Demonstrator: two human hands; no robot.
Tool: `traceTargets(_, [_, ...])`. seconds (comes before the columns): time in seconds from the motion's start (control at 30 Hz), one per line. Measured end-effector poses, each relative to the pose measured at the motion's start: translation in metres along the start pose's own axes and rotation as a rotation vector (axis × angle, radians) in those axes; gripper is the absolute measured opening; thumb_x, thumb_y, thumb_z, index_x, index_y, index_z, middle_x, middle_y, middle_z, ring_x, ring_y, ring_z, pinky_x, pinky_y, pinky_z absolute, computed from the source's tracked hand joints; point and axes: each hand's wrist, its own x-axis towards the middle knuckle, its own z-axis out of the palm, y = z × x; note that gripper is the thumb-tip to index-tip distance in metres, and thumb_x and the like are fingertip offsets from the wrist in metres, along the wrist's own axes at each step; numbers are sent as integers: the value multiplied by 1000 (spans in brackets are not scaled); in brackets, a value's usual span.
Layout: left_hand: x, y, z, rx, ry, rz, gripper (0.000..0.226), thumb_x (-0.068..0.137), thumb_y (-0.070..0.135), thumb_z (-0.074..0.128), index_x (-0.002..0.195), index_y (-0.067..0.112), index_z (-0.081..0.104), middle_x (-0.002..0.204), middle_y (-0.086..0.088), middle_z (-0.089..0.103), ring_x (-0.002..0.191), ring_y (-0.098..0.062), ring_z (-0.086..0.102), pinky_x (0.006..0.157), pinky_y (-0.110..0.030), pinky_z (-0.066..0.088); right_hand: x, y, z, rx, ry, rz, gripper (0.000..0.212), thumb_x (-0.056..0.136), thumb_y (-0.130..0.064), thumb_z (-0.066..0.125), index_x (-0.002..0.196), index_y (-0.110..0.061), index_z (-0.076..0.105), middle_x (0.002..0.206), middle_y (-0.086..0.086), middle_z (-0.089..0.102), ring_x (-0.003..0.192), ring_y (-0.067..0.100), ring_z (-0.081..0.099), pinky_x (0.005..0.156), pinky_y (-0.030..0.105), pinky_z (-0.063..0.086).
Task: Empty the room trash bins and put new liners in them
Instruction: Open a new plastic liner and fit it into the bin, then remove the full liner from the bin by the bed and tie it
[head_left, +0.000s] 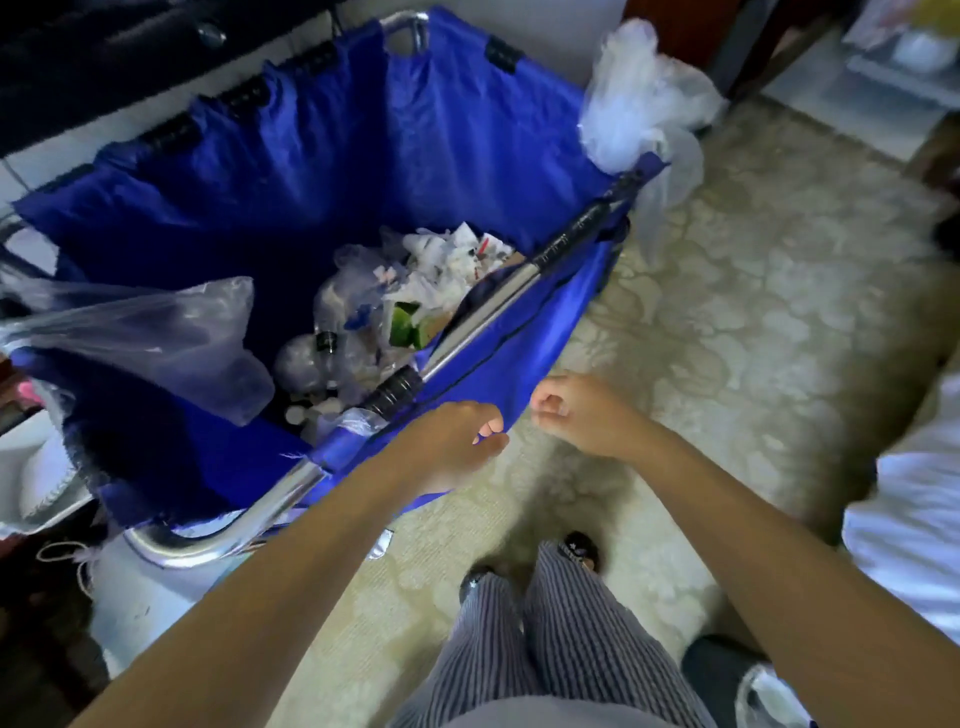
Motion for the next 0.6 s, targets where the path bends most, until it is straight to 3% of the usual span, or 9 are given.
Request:
traceTargets(0.1, [8, 30, 32, 68, -123, 58, 19, 96, 31, 46, 97, 17, 59, 102, -1, 63, 96, -19, 58, 87, -37, 47, -42, 40, 9, 7, -18, 112, 12, 86, -24, 60, 95, -18, 66, 90, -5, 62, 91, 16, 59, 82, 29, 46])
traceTargets(0.17, [11, 53, 54, 112, -200, 105, 21, 97, 33, 45, 100, 17, 58, 105, -1, 63, 99, -20, 57, 87, -36, 47, -73, 68, 15, 25, -30, 193, 7, 88, -26, 59, 90, -22, 64, 82, -9, 58, 79, 9, 54, 74, 23, 38])
traceTargets(0.27, [12, 95, 89, 198, -297, 182, 24, 98, 33, 42, 106, 16, 57, 109, -1, 60, 103, -21, 56, 87, -34, 46, -123, 106, 20, 129, -34, 269, 25, 93, -20, 57, 68, -25, 51, 68, -14, 42, 60, 0, 39, 69, 20, 32])
traceTargets(0.33, [10, 132, 115, 261, -350, 241, 26, 99, 30, 41, 113, 14, 56, 115, -5, 59, 107, -24, 55, 88, -32, 44, -162, 132, 23, 169, -28, 312, 15, 94, -18, 55, 83, -10, 62, 77, -7, 52, 69, 5, 49, 66, 19, 36])
traceTargets(0.4, [7, 169, 145, 316, -393, 297, 28, 100, 26, 39, 116, 10, 56, 119, -5, 58, 109, -23, 54, 87, -28, 39, -204, 162, 27, 178, -2, 366, 22, 94, -20, 55, 106, -4, 64, 99, 4, 63, 92, 19, 60, 78, 23, 42])
traceTargets(0.5, [4, 223, 200, 350, -478, 329, 30, 101, 27, 37, 109, 7, 58, 112, -5, 58, 99, -20, 54, 84, -30, 40, -272, 220, 39, 217, 13, 456, 19, 94, -26, 55, 107, -14, 63, 99, -2, 58, 98, 20, 59, 84, 28, 44])
traceTargets(0.6, [3, 271, 267, 362, -557, 364, 22, 99, 27, 40, 85, 16, 53, 89, 3, 53, 85, -17, 51, 77, -30, 41, -346, 275, 48, 271, 34, 570, 9, 93, -28, 51, 87, -25, 57, 90, -10, 52, 94, 17, 55, 83, 28, 43])
